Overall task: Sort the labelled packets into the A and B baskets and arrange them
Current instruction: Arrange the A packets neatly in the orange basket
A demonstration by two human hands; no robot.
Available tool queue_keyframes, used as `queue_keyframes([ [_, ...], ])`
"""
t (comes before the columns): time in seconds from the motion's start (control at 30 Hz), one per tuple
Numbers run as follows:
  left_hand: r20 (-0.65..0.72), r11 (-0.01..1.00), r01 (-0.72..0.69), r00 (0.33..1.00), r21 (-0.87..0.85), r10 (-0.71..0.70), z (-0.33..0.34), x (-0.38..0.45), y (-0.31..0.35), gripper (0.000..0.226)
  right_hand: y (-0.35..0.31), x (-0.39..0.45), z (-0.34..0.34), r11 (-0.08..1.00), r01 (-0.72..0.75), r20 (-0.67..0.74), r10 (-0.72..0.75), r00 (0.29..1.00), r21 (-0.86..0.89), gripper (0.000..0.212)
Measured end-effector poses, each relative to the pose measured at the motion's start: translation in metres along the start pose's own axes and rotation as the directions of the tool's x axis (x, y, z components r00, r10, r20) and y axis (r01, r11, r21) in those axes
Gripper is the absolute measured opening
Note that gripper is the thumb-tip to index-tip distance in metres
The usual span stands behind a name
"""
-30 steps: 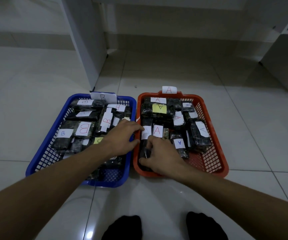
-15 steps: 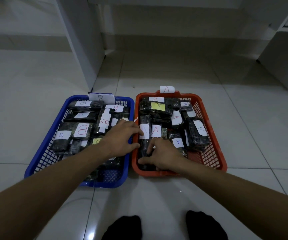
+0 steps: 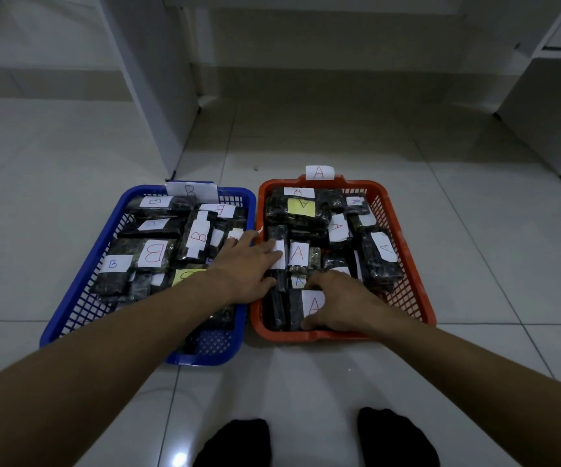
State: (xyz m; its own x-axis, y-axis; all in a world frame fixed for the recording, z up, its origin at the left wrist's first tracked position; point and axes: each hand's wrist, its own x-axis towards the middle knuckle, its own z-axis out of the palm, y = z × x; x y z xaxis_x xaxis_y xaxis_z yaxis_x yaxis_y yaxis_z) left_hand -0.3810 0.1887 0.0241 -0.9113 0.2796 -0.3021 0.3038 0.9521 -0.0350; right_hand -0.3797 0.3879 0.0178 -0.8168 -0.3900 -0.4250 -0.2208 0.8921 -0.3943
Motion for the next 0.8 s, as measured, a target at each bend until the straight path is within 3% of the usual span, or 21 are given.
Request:
queue_keyframes([
  [0.13, 0.019, 0.998, -0.017, 1.0, 0.063, 0.016, -0.009, 0.002, -0.005, 0.061, 0.005, 0.0, 0.003, 0.991, 0.049, -0.036, -0.044, 0.998, 0.123, 0.057],
  [0.27, -0.047, 0.999, -0.021, 0.999, 0.042, 0.023, -0.014, 0.008, -0.007, 0.06, 0.01, 0.0, -0.005, 0.989, 0.092, 0.031, -0.096, 0.995, 0.114, 0.059],
  [0.43, -0.029, 0.998, 0.002, 1.0, -0.059, -0.003, -0.016, 0.012, -0.001, 0.059, 0.017, 0.021, -0.029, 0.98, 0.031, -0.098, -0.012, 0.995, 0.199, 0.052],
  [0.57, -0.014, 0.999, 0.013, 1.0, -0.041, -0.013, -0.011, 0.01, 0.0, 0.063, 0.012, 0.045, -0.021, 0.954, 0.032, -0.001, -0.033, 0.999, 0.298, 0.063],
  [0.73, 0.049, 1.0, -0.003, 0.999, -0.029, 0.004, -0.008, 0.009, 0.0, 0.067, 0.013, 0.052, -0.012, 0.96, 0.054, -0.015, -0.052, 0.999, 0.276, 0.067],
  [0.8, 0.056, 0.999, -0.003, 0.998, -0.051, 0.006, -0.009, 0.009, -0.002, 0.068, 0.018, 0.046, -0.015, 0.976, 0.098, -0.135, -0.072, 0.988, 0.196, 0.062],
])
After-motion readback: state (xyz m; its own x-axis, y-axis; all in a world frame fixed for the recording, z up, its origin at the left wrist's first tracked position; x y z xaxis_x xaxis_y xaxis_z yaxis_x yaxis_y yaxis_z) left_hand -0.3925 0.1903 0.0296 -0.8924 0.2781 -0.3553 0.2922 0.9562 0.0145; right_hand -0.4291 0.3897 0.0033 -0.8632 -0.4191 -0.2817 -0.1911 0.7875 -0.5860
